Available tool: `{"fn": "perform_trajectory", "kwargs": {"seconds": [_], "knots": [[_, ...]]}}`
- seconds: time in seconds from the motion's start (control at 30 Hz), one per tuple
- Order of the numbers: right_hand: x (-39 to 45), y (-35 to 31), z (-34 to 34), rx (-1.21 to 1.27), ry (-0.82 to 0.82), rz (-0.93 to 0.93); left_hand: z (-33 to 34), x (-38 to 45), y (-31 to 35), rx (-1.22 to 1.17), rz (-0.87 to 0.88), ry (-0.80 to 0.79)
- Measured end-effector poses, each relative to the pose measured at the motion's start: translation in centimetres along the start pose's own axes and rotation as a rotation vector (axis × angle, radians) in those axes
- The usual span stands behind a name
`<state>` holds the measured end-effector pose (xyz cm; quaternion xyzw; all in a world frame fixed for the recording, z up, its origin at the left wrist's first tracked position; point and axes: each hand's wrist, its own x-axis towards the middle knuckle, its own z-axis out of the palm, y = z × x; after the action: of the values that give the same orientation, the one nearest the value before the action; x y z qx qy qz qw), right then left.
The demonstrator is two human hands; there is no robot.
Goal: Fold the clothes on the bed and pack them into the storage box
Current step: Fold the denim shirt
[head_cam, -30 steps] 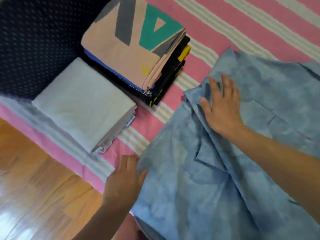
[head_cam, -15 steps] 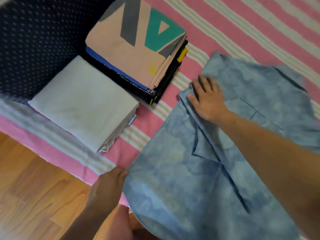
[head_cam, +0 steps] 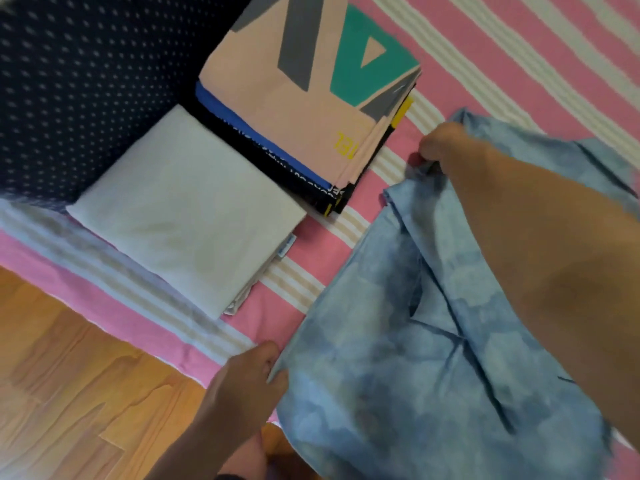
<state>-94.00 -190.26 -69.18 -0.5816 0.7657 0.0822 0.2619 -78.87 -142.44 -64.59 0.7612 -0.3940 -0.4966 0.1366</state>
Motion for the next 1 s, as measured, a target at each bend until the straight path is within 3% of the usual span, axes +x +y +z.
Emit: {"fn": "perform_trajectory", "kwargs": {"seconds": [0.07,0.13,0.33,0.47,0.6,0.7,0.83,0.93,1.0], "knots": [[-2.2,1.0,-2.5,0.273,-0.093,0.054,0.6,-1.3,1.4,-0.099,0.112,0.035],[-4.2,3.4,-5.1,0.603,-0.074,0.085,1.0,-2.7,2.6,-0.132,0.242,0.079],[-7.2,18.7,-13.9,1.081,-0.244,0.068,7.0,-7.4,10.1,0.124,0.756,-0.020],[-9.0,26.7,-14.8,1.063,-0.214,0.214,16.1,-8.2,13.3,0.331,0.892,-0.135],[-6.8,32.0,-11.9,0.984,-0.159,0.269,24.3,-6.7,13.2,0.633,0.780,-0.216],[-5.5,32.8,-10.5,1.073,-0.164,0.223,25.9,-6.4,13.1,0.731,0.714,-0.291],[-4.2,32.8,-10.2,1.077,-0.108,0.222,23.5,-6.1,14.7,0.731,0.840,-0.368],[-3.1,33.0,-10.0,1.024,-0.081,0.218,21.1,-2.5,18.7,0.663,0.996,-0.144],[-3.0,32.9,-9.9,1.018,-0.047,0.202,20.2,2.0,22.5,0.690,0.956,0.089]]}}
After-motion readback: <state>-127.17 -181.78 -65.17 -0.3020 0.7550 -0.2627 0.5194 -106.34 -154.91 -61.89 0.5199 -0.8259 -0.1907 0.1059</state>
